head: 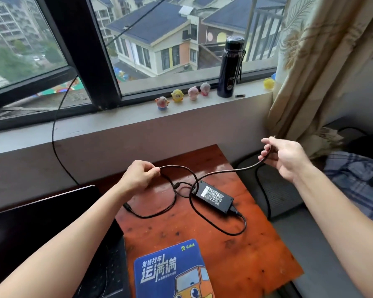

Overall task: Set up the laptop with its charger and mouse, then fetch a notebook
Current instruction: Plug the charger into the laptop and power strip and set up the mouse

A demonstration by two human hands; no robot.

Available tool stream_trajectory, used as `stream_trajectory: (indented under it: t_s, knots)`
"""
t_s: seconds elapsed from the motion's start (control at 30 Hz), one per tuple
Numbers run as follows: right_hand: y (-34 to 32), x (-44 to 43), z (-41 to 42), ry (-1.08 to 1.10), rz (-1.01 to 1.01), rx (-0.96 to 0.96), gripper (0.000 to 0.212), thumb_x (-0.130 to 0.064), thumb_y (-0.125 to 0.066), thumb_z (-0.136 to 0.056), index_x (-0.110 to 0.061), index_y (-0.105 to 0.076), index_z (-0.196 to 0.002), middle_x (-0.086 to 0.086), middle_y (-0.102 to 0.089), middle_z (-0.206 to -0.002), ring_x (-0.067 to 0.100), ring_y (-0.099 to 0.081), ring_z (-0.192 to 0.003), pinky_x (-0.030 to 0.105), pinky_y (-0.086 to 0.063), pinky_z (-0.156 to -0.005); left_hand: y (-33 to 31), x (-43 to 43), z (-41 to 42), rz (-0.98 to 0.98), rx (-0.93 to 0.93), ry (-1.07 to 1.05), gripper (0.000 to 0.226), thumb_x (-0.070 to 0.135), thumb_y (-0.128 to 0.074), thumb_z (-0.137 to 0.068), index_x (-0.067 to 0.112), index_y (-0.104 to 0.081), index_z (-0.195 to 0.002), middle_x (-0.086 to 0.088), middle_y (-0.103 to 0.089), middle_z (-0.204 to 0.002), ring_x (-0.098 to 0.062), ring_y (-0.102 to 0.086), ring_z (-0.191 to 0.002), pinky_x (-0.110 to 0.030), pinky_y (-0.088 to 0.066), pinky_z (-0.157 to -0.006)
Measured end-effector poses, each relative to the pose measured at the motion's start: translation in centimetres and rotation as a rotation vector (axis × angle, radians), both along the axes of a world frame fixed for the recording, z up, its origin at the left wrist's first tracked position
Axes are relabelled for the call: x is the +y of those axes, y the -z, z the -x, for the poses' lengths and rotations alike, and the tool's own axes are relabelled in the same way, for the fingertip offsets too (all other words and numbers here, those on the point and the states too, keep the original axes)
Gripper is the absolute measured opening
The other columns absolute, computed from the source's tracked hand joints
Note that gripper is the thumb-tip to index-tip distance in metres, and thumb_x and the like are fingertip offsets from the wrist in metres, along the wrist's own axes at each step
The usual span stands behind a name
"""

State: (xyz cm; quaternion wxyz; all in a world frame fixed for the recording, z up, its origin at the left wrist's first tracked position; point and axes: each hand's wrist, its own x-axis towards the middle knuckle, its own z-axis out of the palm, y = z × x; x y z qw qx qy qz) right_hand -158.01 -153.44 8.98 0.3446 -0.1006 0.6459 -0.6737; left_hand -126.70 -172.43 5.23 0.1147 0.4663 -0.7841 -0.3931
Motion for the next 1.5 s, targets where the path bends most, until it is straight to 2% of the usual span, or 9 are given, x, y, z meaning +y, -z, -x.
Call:
stream_trajectory:
  t_s: [0.27, 0.4, 0.57, 0.7, 0.9, 1.0, 1.2, 1.4, 1.5]
  knots:
    - [0.3, 1.2, -0.9, -0.405, -0.262, 0.593, 0.025, -0.009, -0.051, -0.098, 0.012, -0.064, -0.092, 0.003, -0.047, -0.059, 0.011, -0.044, -0.047, 0.023, -0.036, -0.047, -5.0, 1.3, 3.0, 0.287, 0.016, 0.302, 0.011, 0.027, -0.066, -0.087, 0.021, -0.074, -0.082, 0.004, -0.071, -0.076, -0.018, -0.065, -0.078, -0.032, -0.050, -0.075]
    - [1.4, -0.5, -2.6, -0.543, -0.415, 0.731, 0.017, -0.009, -0.054, -0.095, -0.009, -0.071, -0.098, 0.000, -0.053, -0.060, 0.012, -0.048, -0.051, 0.017, -0.038, -0.041, -7.3, 1.9, 3.4, 0.320, 0.046, 0.442, 0.006, 0.021, -0.069, -0.085, 0.018, -0.074, -0.082, 0.003, -0.069, -0.073, -0.008, -0.062, -0.070, -0.025, -0.047, -0.068]
    - [2.9, -4.0, -7.7, -0.847, -0.456, 0.910, 0.025, -0.012, -0.056, -0.092, -0.020, -0.071, -0.111, -0.003, -0.070, -0.087, 0.013, -0.061, -0.080, 0.026, -0.048, -0.079, -8.0, 1.9, 2.7, 0.272, 0.036, 0.486, 0.013, 0.006, -0.066, -0.082, 0.016, -0.074, -0.086, 0.000, -0.069, -0.072, -0.009, -0.058, -0.063, -0.022, -0.043, -0.064]
    - [4.1, -5.5, -11.6, -1.052, -0.432, 0.915, 0.029, -0.028, -0.068, -0.076, -0.026, -0.064, -0.105, -0.016, -0.053, -0.083, 0.004, -0.053, -0.076, 0.016, -0.038, -0.065, -7.1, 0.8, 1.1, 0.178, 0.091, 0.403, 0.016, 0.004, -0.066, -0.080, 0.019, -0.073, -0.082, 0.002, -0.065, -0.067, -0.008, -0.050, -0.055, -0.021, -0.040, -0.056]
    - [7.4, -6.6, -16.0, -0.667, -0.396, 1.037, 0.055, -0.054, -0.077, -0.070, -0.004, -0.052, -0.064, 0.006, -0.050, -0.076, 0.021, -0.048, -0.074, 0.036, -0.040, -0.067, -5.8, -0.5, -0.9, -0.012, 0.245, 0.210, 0.011, 0.004, -0.070, -0.078, 0.015, -0.068, -0.082, 0.006, -0.065, -0.061, -0.003, -0.051, -0.052, -0.010, -0.039, -0.053]
    - [7.7, -6.8, -17.0, -0.719, -0.322, 0.950, 0.021, -0.017, -0.072, -0.068, -0.013, -0.054, -0.077, 0.005, -0.051, -0.089, 0.023, -0.051, -0.082, 0.031, -0.040, -0.071, -4.8, -1.2, -1.6, -0.012, 0.224, 0.118, 0.012, 0.005, -0.071, -0.078, 0.016, -0.066, -0.078, 0.005, -0.064, -0.060, -0.004, -0.052, -0.052, -0.012, -0.040, -0.053]
    - [6.9, -5.0, -14.7, -0.790, -0.376, 0.951, 0.065, 0.000, -0.053, -0.074, -0.016, -0.044, -0.136, 0.007, -0.048, -0.135, 0.025, -0.049, -0.121, 0.025, -0.036, -0.099, -2.5, -2.9, -3.0, 0.222, 0.090, -0.205, 0.007, 0.011, -0.067, -0.081, 0.017, -0.068, -0.078, 0.000, -0.062, -0.066, -0.013, -0.055, -0.059, -0.022, -0.041, -0.059]
    - [5.4, -1.5, -6.8, -0.551, -0.598, 0.912, 0.037, 0.001, -0.049, -0.077, -0.020, -0.073, -0.095, -0.009, -0.070, -0.064, 0.000, -0.068, -0.059, 0.018, -0.049, -0.064, -2.6, -4.6, -4.4, 0.373, 0.053, -0.439, 0.018, 0.013, -0.058, -0.085, 0.013, -0.074, -0.094, -0.006, -0.067, -0.076, -0.029, -0.065, -0.083, -0.033, -0.049, -0.083]
    - [6.4, -1.0, -3.7, -0.469, -0.706, 0.905, 0.031, -0.005, -0.052, -0.077, -0.027, -0.072, -0.086, -0.009, -0.070, -0.058, 0.007, -0.071, -0.075, 0.024, -0.051, -0.076, -3.4, -4.5, -3.9, 0.400, 0.106, -0.410, 0.016, 0.013, -0.060, -0.085, 0.014, -0.074, -0.093, -0.002, -0.065, -0.072, -0.025, -0.063, -0.076, -0.032, -0.050, -0.080]
